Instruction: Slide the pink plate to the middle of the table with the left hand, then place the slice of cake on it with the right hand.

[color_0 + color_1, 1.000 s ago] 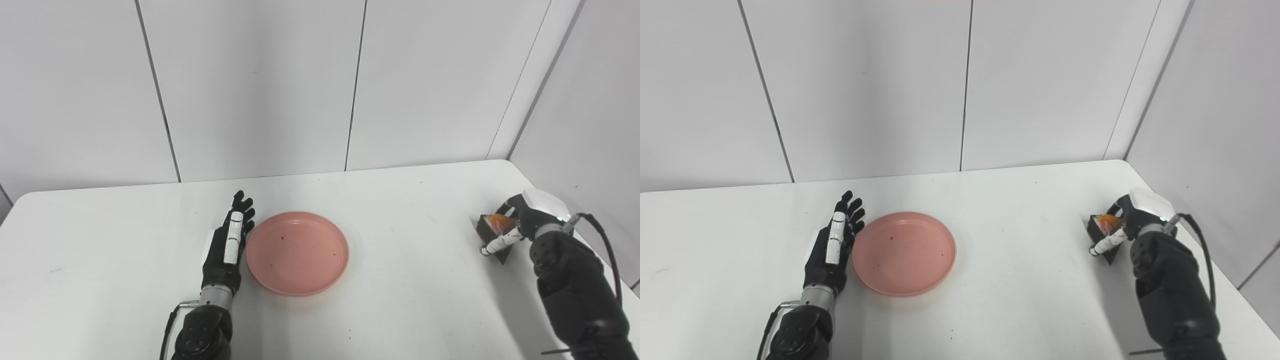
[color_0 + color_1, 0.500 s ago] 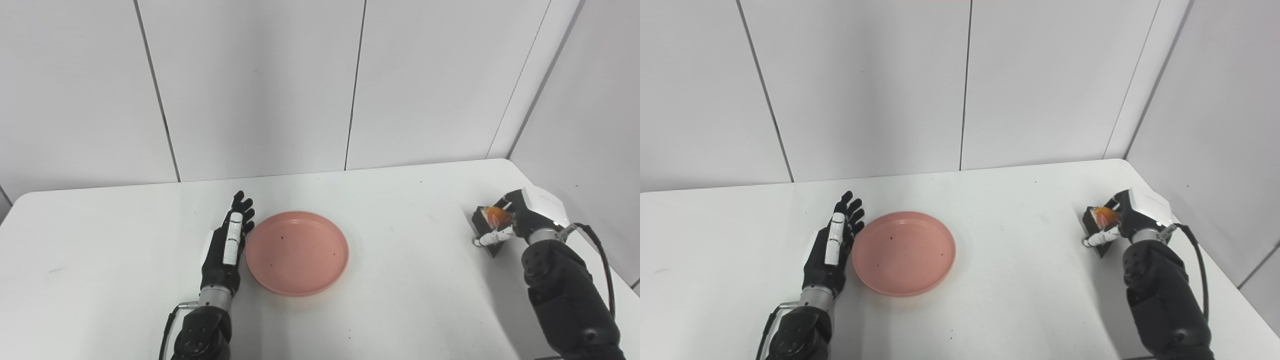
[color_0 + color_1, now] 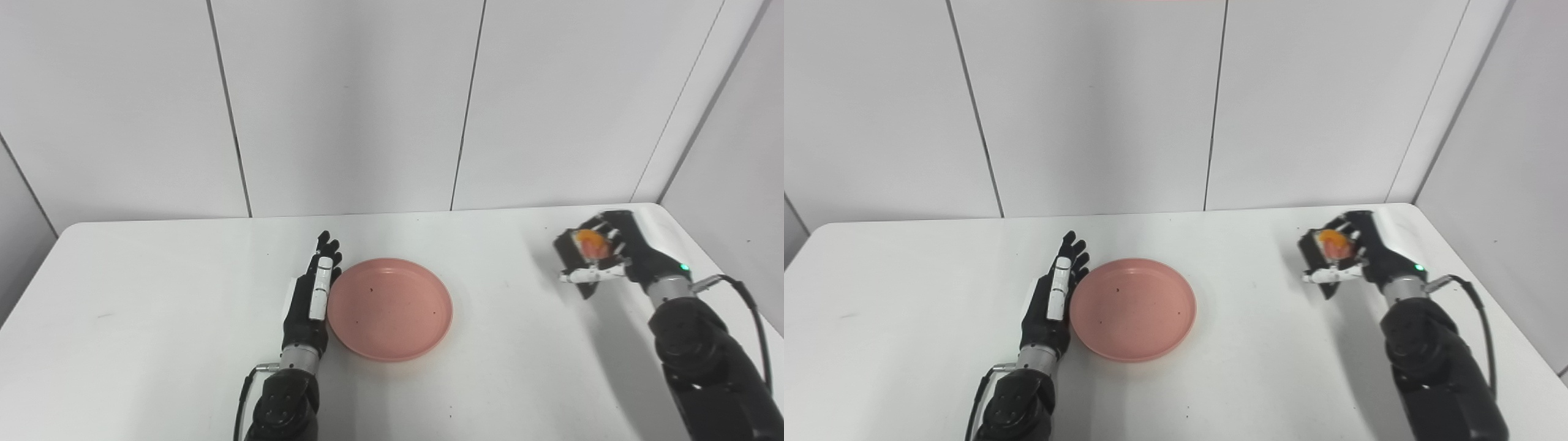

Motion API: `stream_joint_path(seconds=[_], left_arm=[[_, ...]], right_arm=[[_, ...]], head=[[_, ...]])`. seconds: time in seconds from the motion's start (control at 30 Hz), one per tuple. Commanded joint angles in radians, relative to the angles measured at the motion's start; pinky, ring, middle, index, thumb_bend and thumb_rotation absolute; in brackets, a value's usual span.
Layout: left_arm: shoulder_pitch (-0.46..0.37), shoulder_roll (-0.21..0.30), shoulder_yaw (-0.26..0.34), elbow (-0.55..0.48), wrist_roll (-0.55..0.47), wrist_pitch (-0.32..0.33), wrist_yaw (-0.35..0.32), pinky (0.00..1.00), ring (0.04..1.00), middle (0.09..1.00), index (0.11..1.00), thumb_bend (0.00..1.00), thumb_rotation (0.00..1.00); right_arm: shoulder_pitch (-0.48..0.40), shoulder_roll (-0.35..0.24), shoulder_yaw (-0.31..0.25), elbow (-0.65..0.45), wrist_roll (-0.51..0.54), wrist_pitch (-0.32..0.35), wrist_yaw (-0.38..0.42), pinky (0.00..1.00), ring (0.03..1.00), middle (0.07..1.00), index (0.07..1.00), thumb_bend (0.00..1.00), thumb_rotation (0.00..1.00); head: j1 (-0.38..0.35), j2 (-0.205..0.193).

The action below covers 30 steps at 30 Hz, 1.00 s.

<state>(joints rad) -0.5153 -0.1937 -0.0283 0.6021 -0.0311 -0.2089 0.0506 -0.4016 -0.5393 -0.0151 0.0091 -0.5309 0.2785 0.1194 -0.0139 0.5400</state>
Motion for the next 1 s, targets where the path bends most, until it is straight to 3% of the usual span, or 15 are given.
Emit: stream_joint_path(seconds=[0.0,0.07,0.1,0.13,0.17,0.27,0.33,0.47,0.53,0.73,0.97], left_arm=[[0.021,-0.012,-0.006,0.011,0.013,0.003,0.009,0.96,0.968,0.974,0.967,0.64,1.0],[0.02,-0.013,-0.006,0.012,0.006,0.002,0.002,0.96,0.97,0.978,0.972,0.64,1.0],[0.02,-0.013,-0.006,0.012,0.004,0.002,0.0,0.97,0.972,0.98,0.976,0.64,1.0],[0.02,-0.014,-0.006,0.011,0.004,0.002,0.001,0.97,0.973,0.981,0.977,0.64,1.0],[0.021,-0.014,-0.006,0.01,0.006,0.004,0.002,0.97,0.973,0.98,0.975,0.64,1.0],[0.022,-0.014,-0.007,0.013,0.009,0.007,0.004,0.97,0.974,0.98,0.974,0.64,1.0],[0.021,-0.013,-0.007,0.017,0.01,0.003,0.004,0.97,0.973,0.98,0.973,0.64,1.0],[0.021,-0.014,-0.008,0.019,0.015,-0.003,0.008,0.96,0.97,0.977,0.969,0.64,1.0],[0.019,-0.015,-0.008,0.023,0.017,-0.005,0.011,0.96,0.971,0.977,0.968,0.64,1.0],[0.014,-0.022,0.0,0.032,0.01,0.005,0.011,0.96,0.962,0.972,0.961,0.66,1.0],[0.013,-0.028,-0.002,0.03,0.018,0.005,0.015,0.96,0.963,0.972,0.956,0.65,1.0]], right_arm=[[-0.046,-0.016,0.018,-0.065,0.001,-0.031,0.015,0.25,0.342,0.472,0.496,0.53,0.0],[-0.054,-0.007,0.048,-0.115,0.011,0.007,0.068,0.27,0.375,0.491,0.486,0.52,0.0],[-0.057,-0.003,0.057,-0.133,0.013,0.026,0.088,0.36,0.478,0.492,0.484,0.52,0.0],[-0.061,0.001,0.068,-0.149,0.013,0.036,0.107,0.38,0.512,0.493,0.484,0.52,0.0],[-0.065,0.004,0.081,-0.165,0.009,0.042,0.123,0.37,0.497,0.51,0.474,0.52,0.0],[-0.081,0.024,0.12,-0.207,0.007,0.039,0.164,0.21,0.309,0.415,0.502,0.52,0.0],[-0.095,0.036,0.15,-0.226,-0.009,0.042,0.187,0.24,0.41,0.444,0.501,0.52,0.0],[-0.13,0.083,0.201,-0.242,-0.021,0.058,0.228,0.32,0.411,0.515,0.491,0.51,0.0],[-0.144,0.112,0.221,-0.233,-0.015,0.05,0.238,0.29,0.385,0.487,0.52,0.51,0.0],[-0.171,0.193,0.295,-0.191,-0.063,0.076,0.264,0.39,0.433,0.544,0.464,0.51,0.0],[-0.207,0.238,0.346,-0.058,-0.078,0.006,0.231,0.46,0.429,0.529,0.481,0.51,0.0]], head=[[0.0,0.001],[0.012,0.003],[0.012,0.003],[0.016,0.003],[0.016,0.003],[0.016,0.003],[0.028,0.005],[0.025,0.007],[0.027,0.005],[0.038,0.008],[0.046,0.007]])
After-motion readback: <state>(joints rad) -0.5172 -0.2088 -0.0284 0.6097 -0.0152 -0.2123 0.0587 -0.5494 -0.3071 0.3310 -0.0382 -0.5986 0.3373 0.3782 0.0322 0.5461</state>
